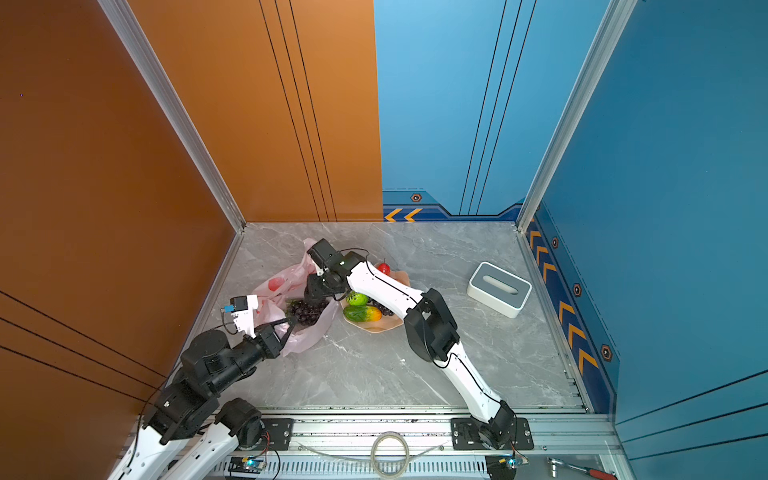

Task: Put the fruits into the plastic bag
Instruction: 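Carry the avocado toward the left gripper and lower it into the bag, then open the right gripper inside the bag to release the avocado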

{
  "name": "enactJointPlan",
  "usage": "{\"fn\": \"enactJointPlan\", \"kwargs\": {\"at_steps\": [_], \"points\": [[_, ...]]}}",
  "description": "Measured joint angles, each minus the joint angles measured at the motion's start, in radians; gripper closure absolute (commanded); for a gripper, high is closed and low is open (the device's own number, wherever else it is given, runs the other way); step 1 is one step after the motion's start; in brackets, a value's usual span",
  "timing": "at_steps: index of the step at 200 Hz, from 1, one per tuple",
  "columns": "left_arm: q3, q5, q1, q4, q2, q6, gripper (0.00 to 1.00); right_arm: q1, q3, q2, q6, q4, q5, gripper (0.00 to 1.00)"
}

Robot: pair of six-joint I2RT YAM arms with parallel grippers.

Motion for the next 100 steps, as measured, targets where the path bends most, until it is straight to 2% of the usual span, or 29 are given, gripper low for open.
{"fn": "enactJointPlan", "kwargs": {"at_steps": [47, 100], "points": [[0.0, -0.01, 0.001, 0.0, 0.006, 0.0, 1.0, -0.007, 0.086, 0.067, 0.036, 0.002, 0.056, 0.53], [-0.009, -0.017, 0.022, 0.0, 0.023, 0.0, 1.0, -0.01, 0.093, 0.107, 0.047, -0.005, 0.084, 0.51]]}}
